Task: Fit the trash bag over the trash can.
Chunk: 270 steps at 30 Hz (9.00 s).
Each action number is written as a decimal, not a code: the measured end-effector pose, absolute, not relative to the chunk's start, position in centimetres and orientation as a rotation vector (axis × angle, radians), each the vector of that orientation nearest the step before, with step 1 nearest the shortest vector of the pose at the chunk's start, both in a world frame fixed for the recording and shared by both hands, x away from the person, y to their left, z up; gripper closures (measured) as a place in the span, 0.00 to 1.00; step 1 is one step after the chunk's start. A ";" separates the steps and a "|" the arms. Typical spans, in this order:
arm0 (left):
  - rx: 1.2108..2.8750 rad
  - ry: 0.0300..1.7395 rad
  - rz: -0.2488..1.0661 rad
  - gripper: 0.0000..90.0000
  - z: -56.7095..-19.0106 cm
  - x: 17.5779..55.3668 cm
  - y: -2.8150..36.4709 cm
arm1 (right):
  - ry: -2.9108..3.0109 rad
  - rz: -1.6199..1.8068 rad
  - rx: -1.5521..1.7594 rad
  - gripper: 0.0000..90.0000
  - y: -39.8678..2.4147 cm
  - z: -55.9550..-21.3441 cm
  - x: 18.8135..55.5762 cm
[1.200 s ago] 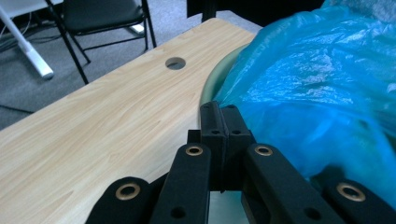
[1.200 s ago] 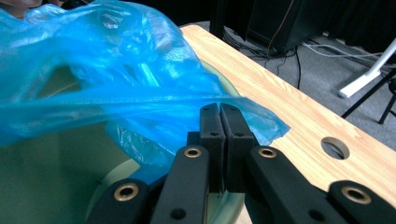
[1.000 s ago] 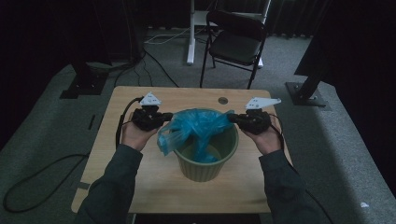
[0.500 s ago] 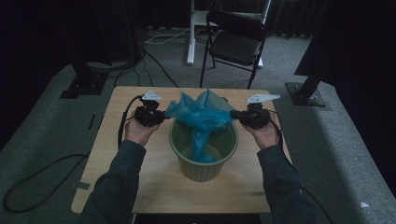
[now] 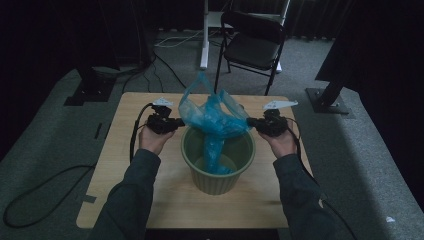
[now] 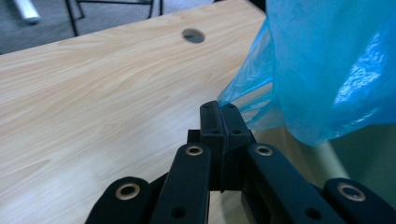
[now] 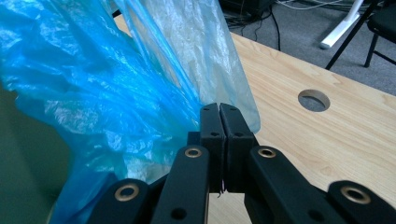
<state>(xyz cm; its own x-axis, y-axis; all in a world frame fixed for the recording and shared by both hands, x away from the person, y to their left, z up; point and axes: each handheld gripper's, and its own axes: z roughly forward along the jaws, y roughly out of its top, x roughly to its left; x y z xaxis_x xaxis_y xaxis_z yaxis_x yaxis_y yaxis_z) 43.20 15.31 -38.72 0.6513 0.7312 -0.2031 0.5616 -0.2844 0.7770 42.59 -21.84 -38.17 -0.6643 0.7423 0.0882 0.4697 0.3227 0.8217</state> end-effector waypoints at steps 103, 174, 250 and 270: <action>1.900 0.863 0.264 0.99 -36.4 40.0 16.4 | 2.375 1.359 0.817 1.00 -23.2 -36.5 38.0; 1.820 0.838 0.267 0.69 -38.4 32.6 20.5 | 2.374 1.567 0.791 0.69 -24.9 -35.0 35.1; 1.874 0.696 0.235 0.99 -40.0 29.2 17.1 | 2.536 1.619 0.680 1.00 -23.6 -37.6 33.2; 1.945 0.568 0.136 0.99 -43.0 28.2 14.2 | 2.674 1.633 0.663 1.00 -24.4 -39.7 32.7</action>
